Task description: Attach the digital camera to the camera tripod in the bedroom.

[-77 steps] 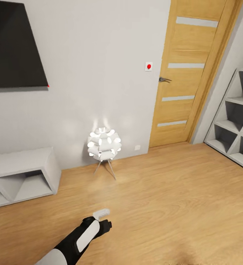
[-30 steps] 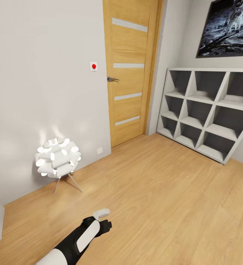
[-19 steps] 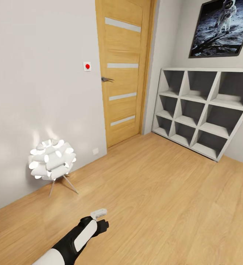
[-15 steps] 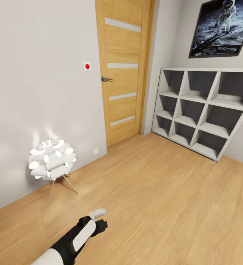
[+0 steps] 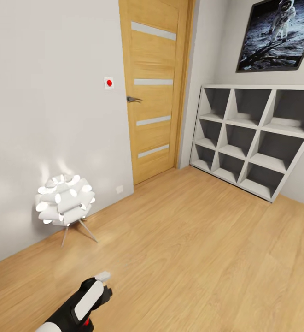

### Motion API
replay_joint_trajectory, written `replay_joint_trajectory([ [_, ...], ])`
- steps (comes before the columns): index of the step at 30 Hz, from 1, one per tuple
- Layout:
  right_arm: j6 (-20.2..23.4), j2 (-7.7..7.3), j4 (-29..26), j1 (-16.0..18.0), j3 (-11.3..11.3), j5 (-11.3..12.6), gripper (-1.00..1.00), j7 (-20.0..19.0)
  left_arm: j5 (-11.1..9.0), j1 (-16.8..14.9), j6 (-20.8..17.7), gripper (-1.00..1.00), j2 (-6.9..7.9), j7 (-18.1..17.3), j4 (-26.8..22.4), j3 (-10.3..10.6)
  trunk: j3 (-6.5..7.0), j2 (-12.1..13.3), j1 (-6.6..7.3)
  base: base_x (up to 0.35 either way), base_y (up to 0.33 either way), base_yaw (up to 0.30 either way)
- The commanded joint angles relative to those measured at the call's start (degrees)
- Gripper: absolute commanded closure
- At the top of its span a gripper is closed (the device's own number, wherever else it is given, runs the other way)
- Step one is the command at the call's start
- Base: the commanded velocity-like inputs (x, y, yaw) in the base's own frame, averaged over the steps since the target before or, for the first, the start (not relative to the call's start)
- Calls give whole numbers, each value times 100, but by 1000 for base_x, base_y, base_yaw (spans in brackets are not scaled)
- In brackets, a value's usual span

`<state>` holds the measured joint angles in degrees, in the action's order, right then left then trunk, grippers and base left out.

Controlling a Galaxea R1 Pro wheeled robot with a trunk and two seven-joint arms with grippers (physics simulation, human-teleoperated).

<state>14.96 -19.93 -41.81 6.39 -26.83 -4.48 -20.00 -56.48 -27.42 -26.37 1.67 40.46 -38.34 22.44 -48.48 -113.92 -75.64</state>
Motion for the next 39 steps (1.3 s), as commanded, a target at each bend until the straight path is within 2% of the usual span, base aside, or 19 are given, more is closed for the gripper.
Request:
replay_joint_trajectory([
  [1, -11, 19, -10, -2, -27, -50, -100, -46, -35, 18, -11, -100, 34, 66, -4, 17, -24, -44, -22, 0, 0, 0],
  [10, -122, 91, -11, -21, -24, -65, -100, -33, -1, 91, -16, -100, 109, 98, 238, -17, -185, -405, -219, 0, 0, 0],
  [12, -129, 95, -12, -22, -24, -63, -100, -32, 88, 98, -24, -100, 149, 29, 281, 1, -221, -485, -263, 0, 0, 0],
  [14, -134, 98, -12, -24, -24, -63, -100, -32, 239, 99, -30, -100, 194, -26, 301, 31, -257, -565, -307, 0, 0, 0],
  [15, -140, 102, -12, -30, -24, -62, -100, -34, 667, 68, -221, -100, 285, -241, 323, 85, -275, -606, -329, 0, 0, 0],
  [18, -141, 103, -12, -35, -24, -59, -100, -37, 949, 43, -423, -100, 309, -521, 325, 102, -329, -726, -395, 0, 0, 0],
  [19, -141, 103, -12, -35, -24, -59, -100, -37, 949, 43, -423, -100, 309, -521, 325, 102, -347, -766, -417, 0, 0, 0],
  [25, -142, 106, -12, -52, -24, -54, -100, -39, 1649, -18, -637, -100, 389, -1464, 333, 90, -454, -1007, -549, 0, 0, 0],
  [26, -142, 106, -12, -52, -24, -54, -100, -39, 1649, -18, -637, -100, 389, -1464, 333, 90, -472, -1047, -571, 0, 0, 0],
  [27, -144, 108, -12, -54, -22, -54, -100, -39, 1734, -38, -654, -100, 420, -1601, 333, 86, -490, -1087, -593, 0, 0, 0],
  [29, -146, 109, -12, -55, -20, -53, -100, -39, 1852, -91, -678, -100, 516, -1825, 334, 83, -526, -1167, -637, 0, 0, 0],
  [30, -153, 115, -7, -58, -11, -53, -100, -39, 2098, -229, -710, -100, 875, -2560, 329, 151, -544, -1207, -659, 0, 0, 0],
  [34, -157, 119, -6, -59, -8, -53, -100, -39, 2524, -326, -719, -100, 1171, -3286, 333, 229, -616, -1368, -747, 0, 0, 0],
  [35, -157, 119, -6, -59, -8, -53, -100, -39, 2524, -326, -719, -100, 1171, -3286, 333, 229, -634, -1408, -769, 0, 0, 0],
  [38, -159, 120, -4, -60, -7, -53, -100, -39, 2814, -363, -703, -100, 1365, -3881, 380, 245, -688, -1528, -834, 0, 0, 0],
  [39, -159, 124, -4, -68, -7, -56, -100, -39, 2937, -378, -676, -100, 1487, -4175, 471, 251, -706, -1568, -856, 0, 0, 0],
])
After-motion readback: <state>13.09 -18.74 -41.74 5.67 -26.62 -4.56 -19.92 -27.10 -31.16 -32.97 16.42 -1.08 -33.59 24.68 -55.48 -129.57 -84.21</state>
